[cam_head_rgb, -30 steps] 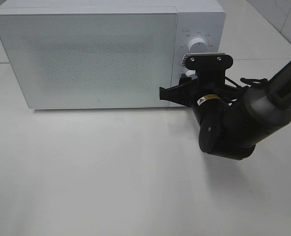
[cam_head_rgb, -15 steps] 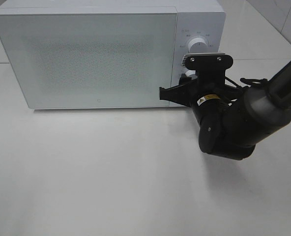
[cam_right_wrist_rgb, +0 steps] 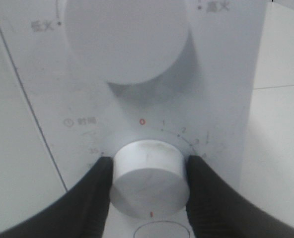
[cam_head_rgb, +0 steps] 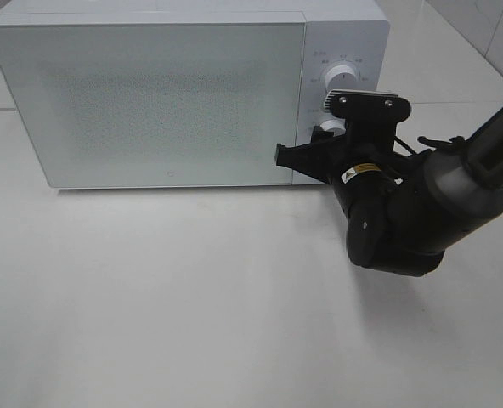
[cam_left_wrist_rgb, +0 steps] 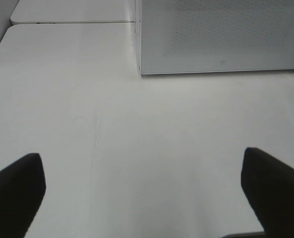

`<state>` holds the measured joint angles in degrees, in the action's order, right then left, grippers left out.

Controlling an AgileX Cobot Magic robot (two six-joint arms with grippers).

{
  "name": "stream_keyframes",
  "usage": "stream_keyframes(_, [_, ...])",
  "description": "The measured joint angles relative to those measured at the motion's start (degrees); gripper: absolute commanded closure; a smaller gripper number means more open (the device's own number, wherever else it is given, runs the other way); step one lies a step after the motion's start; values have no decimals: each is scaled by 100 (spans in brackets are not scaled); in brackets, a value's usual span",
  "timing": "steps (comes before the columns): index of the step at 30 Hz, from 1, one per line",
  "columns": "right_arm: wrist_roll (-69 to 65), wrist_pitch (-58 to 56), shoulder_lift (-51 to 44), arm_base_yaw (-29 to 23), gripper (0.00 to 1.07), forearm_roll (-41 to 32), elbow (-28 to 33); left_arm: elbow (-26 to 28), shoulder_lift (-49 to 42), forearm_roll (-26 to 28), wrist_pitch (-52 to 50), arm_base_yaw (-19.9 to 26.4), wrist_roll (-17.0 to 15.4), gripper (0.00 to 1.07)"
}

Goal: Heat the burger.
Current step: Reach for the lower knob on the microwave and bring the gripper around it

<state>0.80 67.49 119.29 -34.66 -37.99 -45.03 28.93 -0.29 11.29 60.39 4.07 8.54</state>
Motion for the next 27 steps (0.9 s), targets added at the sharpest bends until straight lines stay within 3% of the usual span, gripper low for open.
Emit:
stream_keyframes(23, [-6990,63,-6,74,107,464,103,0,0,0,0,0,0,7])
stream_keyframes(27, [-7729,74,-6,74,107,464,103,0,0,0,0,0,0,7])
